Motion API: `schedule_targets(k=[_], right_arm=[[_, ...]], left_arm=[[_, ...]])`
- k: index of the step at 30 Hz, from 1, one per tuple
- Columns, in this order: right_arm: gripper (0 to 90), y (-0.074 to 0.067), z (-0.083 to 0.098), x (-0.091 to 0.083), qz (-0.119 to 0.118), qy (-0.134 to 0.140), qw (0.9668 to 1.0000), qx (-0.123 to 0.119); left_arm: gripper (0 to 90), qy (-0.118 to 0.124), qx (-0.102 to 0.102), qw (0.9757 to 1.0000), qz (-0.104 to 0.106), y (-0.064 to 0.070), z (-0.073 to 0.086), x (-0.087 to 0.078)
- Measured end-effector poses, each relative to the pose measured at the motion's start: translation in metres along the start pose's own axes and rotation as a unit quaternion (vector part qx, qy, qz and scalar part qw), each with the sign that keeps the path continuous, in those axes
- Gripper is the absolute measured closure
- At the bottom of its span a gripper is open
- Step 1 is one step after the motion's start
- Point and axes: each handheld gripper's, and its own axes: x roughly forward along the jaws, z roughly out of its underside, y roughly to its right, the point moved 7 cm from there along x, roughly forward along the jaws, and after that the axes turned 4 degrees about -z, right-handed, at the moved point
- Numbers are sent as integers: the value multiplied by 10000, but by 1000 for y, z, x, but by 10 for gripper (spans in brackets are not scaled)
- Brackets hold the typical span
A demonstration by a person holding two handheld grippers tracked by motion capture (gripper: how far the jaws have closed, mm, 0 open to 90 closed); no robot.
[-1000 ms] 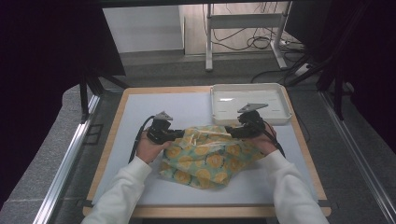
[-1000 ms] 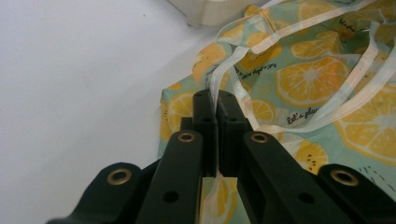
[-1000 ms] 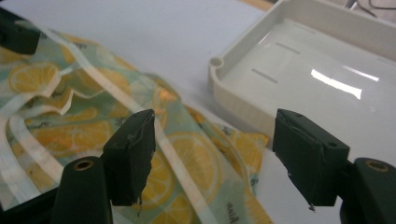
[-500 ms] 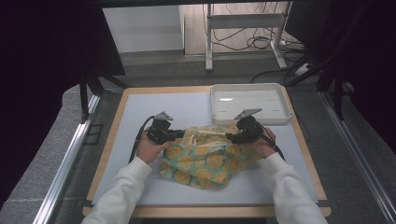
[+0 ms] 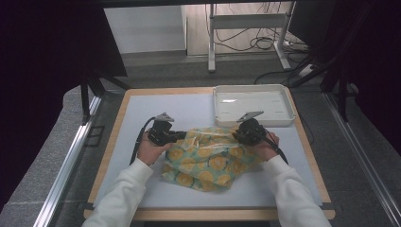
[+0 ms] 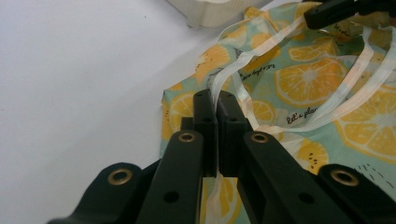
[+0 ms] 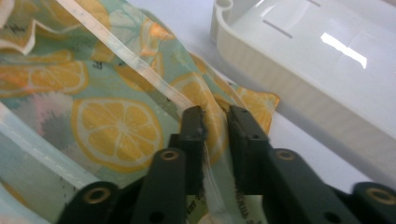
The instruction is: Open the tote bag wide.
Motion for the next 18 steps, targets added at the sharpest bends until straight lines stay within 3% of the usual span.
schedule_targets(k=[6, 18], right_arm=[[869, 3, -4, -6, -109, 280, 9994, 170], [878, -3, -15, -21, -202, 716, 9971, 140]], left_arm=[[889, 19, 7, 10000, -8, -1, 0, -2], [893, 215, 103, 9997, -26, 1, -4, -10]])
